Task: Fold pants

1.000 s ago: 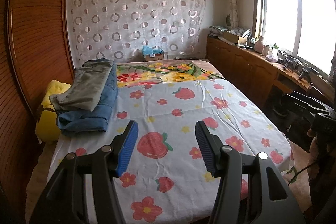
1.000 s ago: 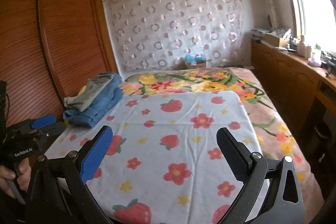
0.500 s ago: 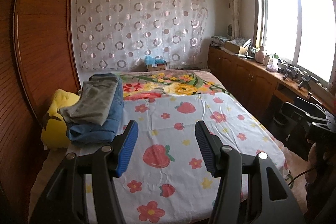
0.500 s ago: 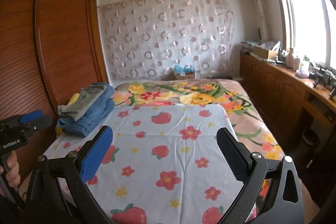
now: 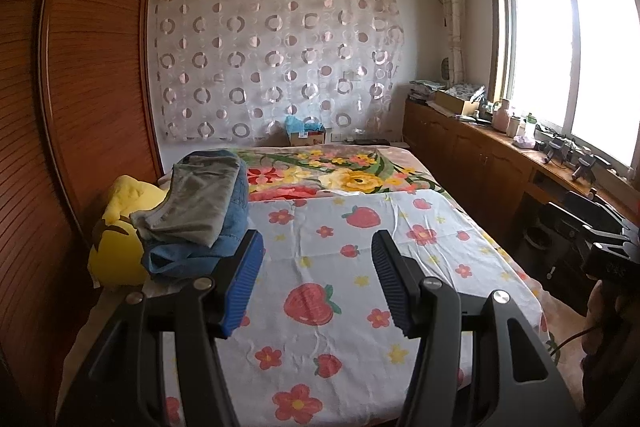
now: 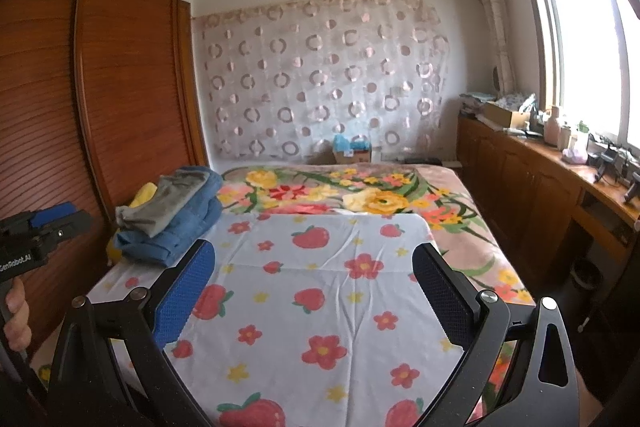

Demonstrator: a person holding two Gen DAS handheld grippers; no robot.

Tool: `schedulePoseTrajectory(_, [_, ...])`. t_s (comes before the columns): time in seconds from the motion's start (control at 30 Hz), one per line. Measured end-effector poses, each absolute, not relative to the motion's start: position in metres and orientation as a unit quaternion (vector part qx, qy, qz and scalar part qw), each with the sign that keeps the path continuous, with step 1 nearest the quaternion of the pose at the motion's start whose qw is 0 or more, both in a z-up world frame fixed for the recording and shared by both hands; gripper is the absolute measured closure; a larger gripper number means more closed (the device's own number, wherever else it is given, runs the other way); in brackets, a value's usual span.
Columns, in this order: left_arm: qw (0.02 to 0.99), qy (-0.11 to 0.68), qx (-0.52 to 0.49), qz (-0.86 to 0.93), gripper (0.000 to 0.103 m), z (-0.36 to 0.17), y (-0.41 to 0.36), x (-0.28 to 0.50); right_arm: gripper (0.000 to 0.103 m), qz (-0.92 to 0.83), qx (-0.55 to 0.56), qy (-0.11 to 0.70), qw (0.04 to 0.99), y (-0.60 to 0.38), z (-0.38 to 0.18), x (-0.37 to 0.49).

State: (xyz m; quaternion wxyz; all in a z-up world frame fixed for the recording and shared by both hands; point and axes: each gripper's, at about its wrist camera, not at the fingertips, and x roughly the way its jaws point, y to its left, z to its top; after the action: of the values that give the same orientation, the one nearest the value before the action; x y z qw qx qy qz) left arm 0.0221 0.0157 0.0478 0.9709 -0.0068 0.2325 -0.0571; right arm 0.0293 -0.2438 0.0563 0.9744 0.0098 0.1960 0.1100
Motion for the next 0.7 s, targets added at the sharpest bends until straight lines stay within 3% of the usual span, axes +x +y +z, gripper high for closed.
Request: schedulePoseTrajectory(0.7, [0.971,0.234,-0.007,-0.055,0.046,0.0457,0.0149,0.0227,0.002,0.114,0.009,0.196,0.974,-0.238,0.0541,0.029])
